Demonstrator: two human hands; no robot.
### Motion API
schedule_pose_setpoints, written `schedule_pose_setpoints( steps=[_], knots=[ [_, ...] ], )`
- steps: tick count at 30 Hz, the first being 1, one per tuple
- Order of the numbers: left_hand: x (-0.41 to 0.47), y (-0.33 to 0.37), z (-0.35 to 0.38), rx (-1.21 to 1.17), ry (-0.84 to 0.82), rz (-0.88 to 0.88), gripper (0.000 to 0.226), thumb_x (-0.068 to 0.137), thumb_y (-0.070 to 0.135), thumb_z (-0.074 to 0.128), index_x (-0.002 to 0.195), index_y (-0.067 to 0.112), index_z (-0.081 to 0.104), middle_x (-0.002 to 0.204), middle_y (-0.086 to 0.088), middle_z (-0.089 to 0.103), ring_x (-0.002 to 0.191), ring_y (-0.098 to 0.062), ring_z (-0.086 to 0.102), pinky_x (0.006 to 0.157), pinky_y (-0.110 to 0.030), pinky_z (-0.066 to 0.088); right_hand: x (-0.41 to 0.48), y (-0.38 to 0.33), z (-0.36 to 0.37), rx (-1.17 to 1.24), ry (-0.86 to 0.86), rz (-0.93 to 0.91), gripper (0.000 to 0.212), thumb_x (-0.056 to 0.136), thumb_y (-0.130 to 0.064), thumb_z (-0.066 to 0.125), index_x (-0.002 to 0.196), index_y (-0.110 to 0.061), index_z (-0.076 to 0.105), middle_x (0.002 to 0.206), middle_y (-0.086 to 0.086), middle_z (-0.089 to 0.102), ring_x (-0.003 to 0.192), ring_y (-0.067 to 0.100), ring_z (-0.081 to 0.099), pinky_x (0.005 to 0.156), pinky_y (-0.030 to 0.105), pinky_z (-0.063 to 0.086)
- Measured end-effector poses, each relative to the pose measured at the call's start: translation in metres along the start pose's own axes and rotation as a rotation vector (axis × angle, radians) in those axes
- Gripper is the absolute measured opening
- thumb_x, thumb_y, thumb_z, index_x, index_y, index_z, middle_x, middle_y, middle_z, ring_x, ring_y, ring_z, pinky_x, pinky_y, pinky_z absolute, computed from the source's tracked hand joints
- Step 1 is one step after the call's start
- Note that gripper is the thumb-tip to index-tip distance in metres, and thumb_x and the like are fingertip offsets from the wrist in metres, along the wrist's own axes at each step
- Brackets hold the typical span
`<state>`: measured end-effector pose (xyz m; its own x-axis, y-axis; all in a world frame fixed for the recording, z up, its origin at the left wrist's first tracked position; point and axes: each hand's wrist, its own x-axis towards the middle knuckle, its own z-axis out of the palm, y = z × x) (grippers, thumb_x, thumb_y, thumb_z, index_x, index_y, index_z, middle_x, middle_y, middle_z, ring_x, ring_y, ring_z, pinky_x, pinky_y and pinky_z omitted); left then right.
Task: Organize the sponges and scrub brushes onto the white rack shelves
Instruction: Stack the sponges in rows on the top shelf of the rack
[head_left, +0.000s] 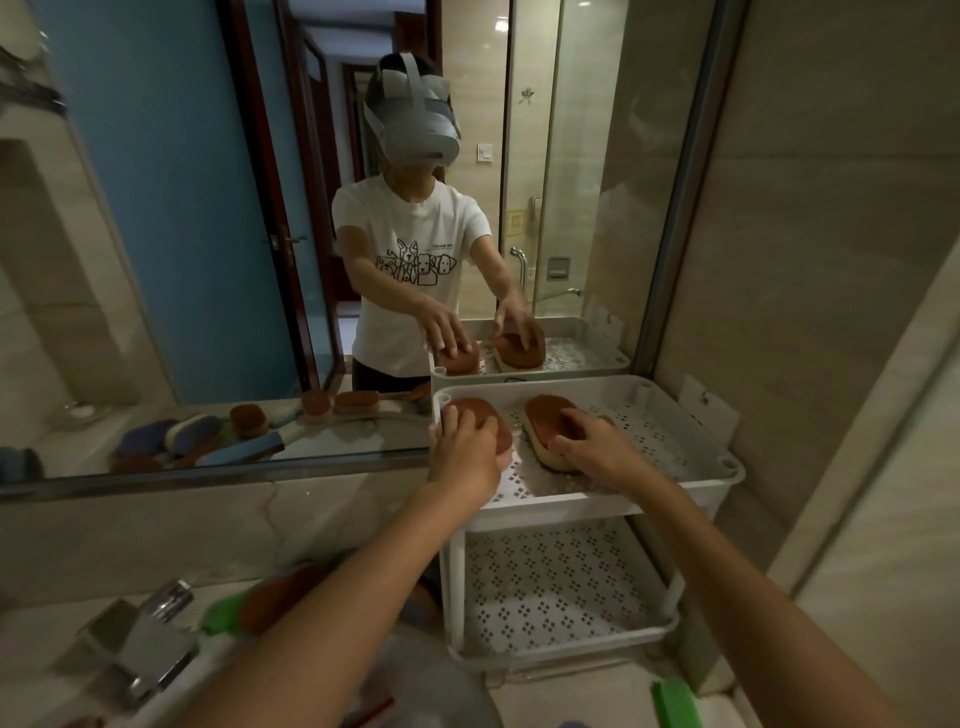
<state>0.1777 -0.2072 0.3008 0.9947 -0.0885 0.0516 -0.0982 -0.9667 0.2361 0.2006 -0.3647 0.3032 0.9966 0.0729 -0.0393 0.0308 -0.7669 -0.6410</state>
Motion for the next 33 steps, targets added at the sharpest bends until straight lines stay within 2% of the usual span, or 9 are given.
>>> schedule_pose_setpoints(
  steps=[5, 10, 16, 20, 24, 27, 33],
  knots=[
    [0.002, -0.003, -0.001, -0.014, -0.066, 0.080, 0.053, 0.100, 0.029, 0.034, 0.150, 0.019, 0.018, 0.159, -0.008, 0.012, 0.148, -0.023, 0.008, 0.120, -0.042, 0.004, 0.001, 0.000, 0.000, -0.024, 0.010, -0.002, 0.061, 0.093, -0.033, 0.050, 0.147, -0.018, 0.026, 0.142, 0.011, 0.045, 0.120, 0.026, 0.052, 0.083, 0.026, 0.039],
    [0.005, -0.005, -0.004, -0.043, -0.091, 0.099, 0.055, 0.100, 0.021, 0.036, 0.150, 0.019, 0.015, 0.160, -0.007, 0.007, 0.148, -0.022, 0.006, 0.119, -0.035, 0.008, 0.001, 0.002, 0.000, -0.003, 0.016, 0.002, 0.061, 0.093, -0.034, 0.051, 0.147, -0.019, 0.027, 0.143, 0.011, 0.044, 0.118, 0.025, 0.052, 0.078, 0.022, 0.040],
    [0.012, -0.007, 0.000, -0.015, -0.051, 0.047, 0.057, 0.098, 0.016, 0.037, 0.150, 0.023, 0.015, 0.160, -0.005, 0.007, 0.148, -0.021, 0.004, 0.120, -0.045, 0.003, 0.001, 0.002, 0.000, -0.017, 0.033, 0.016, 0.060, 0.093, -0.034, 0.050, 0.147, -0.019, 0.027, 0.142, 0.011, 0.044, 0.117, 0.025, 0.052, 0.083, 0.027, 0.041],
    [0.014, -0.008, 0.001, -0.045, -0.043, 0.004, 0.055, 0.099, 0.025, 0.037, 0.150, 0.024, 0.015, 0.160, -0.008, 0.006, 0.148, -0.024, 0.002, 0.119, -0.044, 0.003, 0.006, 0.000, 0.000, -0.067, 0.008, 0.021, 0.060, 0.095, -0.036, 0.047, 0.147, -0.019, 0.024, 0.138, 0.011, 0.048, 0.108, 0.022, 0.055, 0.080, 0.027, 0.042],
    [0.016, -0.010, 0.003, -0.109, -0.055, -0.024, 0.057, 0.098, 0.037, 0.037, 0.150, 0.025, 0.016, 0.160, -0.008, 0.004, 0.148, -0.025, 0.002, 0.118, -0.042, 0.009, 0.013, -0.004, 0.000, -0.098, -0.002, 0.022, 0.061, 0.095, -0.033, 0.047, 0.148, -0.016, 0.022, 0.141, 0.012, 0.045, 0.120, 0.025, 0.051, 0.092, 0.030, 0.041],
    [0.016, -0.012, 0.004, -0.143, -0.047, -0.024, 0.057, 0.098, 0.036, 0.038, 0.150, 0.023, 0.018, 0.160, -0.008, 0.005, 0.148, -0.024, 0.003, 0.118, -0.040, 0.012, 0.016, -0.008, 0.004, -0.112, -0.007, 0.014, 0.062, 0.093, -0.035, 0.048, 0.147, -0.016, 0.024, 0.141, 0.014, 0.044, 0.121, 0.027, 0.049, 0.096, 0.032, 0.041],
    [0.020, -0.014, 0.006, -0.179, -0.028, -0.026, 0.058, 0.097, 0.039, 0.041, 0.149, 0.022, 0.022, 0.160, -0.009, 0.008, 0.148, -0.024, 0.006, 0.117, -0.037, 0.014, 0.014, -0.018, 0.014, -0.156, -0.070, -0.083, 0.057, 0.095, -0.033, 0.044, 0.147, -0.020, 0.025, 0.151, 0.013, 0.032, 0.134, 0.029, 0.037, 0.107, 0.035, 0.032]
  ],
)
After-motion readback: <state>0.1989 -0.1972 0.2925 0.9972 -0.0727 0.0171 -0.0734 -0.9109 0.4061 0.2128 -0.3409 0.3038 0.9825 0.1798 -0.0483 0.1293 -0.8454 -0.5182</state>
